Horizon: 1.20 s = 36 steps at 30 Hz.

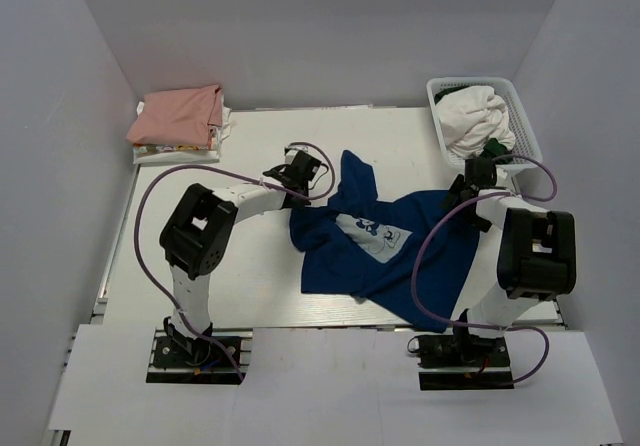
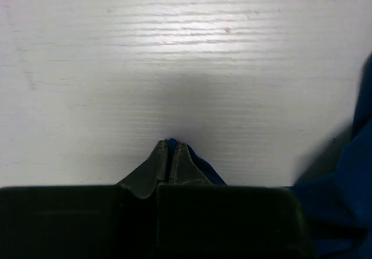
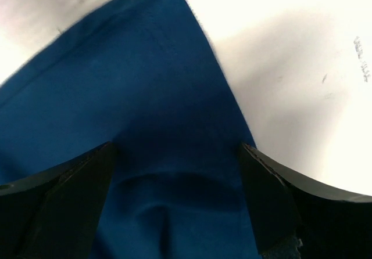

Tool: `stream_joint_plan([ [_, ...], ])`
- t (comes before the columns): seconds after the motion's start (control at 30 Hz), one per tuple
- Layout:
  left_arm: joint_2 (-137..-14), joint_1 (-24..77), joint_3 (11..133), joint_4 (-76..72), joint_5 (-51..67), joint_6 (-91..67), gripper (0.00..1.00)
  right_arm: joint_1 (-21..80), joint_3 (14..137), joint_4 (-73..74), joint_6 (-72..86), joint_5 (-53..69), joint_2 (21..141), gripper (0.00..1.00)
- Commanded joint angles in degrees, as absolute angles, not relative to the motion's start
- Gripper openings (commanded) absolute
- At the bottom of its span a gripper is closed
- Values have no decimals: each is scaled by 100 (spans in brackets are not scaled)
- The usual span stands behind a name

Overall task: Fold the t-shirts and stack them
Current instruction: Flatten out the tshirt

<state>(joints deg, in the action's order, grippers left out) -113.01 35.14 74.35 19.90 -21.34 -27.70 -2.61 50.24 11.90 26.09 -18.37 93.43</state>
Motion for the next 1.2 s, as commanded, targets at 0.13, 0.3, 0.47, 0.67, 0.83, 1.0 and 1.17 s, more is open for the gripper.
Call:
stream_joint_plan([
  [0.13,-10661,3428,7409,2040,-3216,-2822,0,-308,5317,818,1890,-469,9869,73],
  [0.3,-10468,3375,7716,1889,-3558,-2663,0,-237,5378,343,1697,694,9906,0],
  [0.47,-9426,3375,7954,1960,-4077,-2321,0,-141,5467,334,1521,370,8301,0],
  [0.67,-7108,3436,7472,1557,-4219,-1804,0,-79,5642,387,1371,333,5921,0],
  [0.83,-5454,3437,7321,1661,-3789,-1811,0,-97,6177,833,1310,352,4863,0],
  [1.0,-4273,3437,7566,1802,-3516,-1759,0,-105,7030,1221,1178,186,4316,0],
  [1.17,-3815,3384,7840,2136,-3524,-1705,0,-106,7532,1301,1046,-290,4157,0],
])
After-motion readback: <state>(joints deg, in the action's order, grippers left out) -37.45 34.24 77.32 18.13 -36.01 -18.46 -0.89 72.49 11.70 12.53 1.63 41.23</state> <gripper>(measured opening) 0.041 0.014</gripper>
